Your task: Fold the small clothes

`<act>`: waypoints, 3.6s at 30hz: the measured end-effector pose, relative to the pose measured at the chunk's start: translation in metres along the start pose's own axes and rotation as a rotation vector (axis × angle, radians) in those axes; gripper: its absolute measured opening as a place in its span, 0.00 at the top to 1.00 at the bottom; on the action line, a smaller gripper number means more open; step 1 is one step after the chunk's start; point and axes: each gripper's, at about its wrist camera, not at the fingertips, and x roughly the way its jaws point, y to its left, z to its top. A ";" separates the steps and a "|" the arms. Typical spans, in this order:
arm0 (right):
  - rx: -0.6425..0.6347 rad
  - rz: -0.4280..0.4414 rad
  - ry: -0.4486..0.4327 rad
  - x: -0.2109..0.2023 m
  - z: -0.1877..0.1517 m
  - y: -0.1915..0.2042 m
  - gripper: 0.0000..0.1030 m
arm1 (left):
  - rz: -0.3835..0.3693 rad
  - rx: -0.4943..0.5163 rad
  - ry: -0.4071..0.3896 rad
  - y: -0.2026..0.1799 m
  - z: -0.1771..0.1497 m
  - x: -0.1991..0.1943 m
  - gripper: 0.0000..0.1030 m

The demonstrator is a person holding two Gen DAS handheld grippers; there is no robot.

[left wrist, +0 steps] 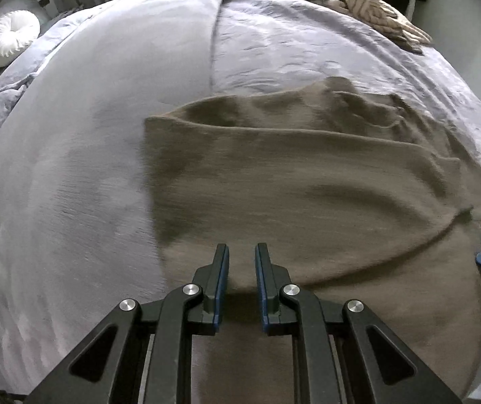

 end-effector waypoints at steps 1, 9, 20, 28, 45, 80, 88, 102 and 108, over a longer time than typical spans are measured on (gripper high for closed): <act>-0.003 0.004 -0.004 -0.001 0.001 0.000 0.46 | -0.010 -0.001 0.003 -0.007 -0.002 -0.001 0.83; 0.082 0.120 -0.050 0.021 0.037 0.001 0.46 | 0.013 0.014 -0.002 -0.038 -0.005 -0.005 0.02; 0.144 0.077 -0.018 0.036 0.046 -0.008 0.92 | 0.023 -0.024 0.086 -0.051 -0.002 0.007 0.02; 0.085 0.094 -0.001 0.008 0.038 -0.018 0.91 | 0.034 0.058 0.096 -0.089 -0.009 0.007 0.02; 0.255 0.076 -0.190 -0.098 0.045 -0.121 0.30 | -0.073 0.213 0.134 -0.192 -0.012 0.002 0.02; 0.590 0.462 -0.427 -0.146 0.105 -0.231 0.92 | -0.090 0.216 0.177 -0.231 -0.005 0.009 0.02; 0.315 0.515 -0.363 -0.137 0.130 -0.141 0.92 | -0.084 0.167 0.181 -0.191 0.000 0.013 0.02; -0.296 0.455 -0.069 -0.031 0.092 0.092 0.92 | -0.052 -0.015 0.127 -0.071 0.012 0.008 0.02; -0.450 0.282 0.114 0.053 0.039 0.131 0.92 | -0.043 -0.089 0.097 -0.016 0.010 0.005 0.02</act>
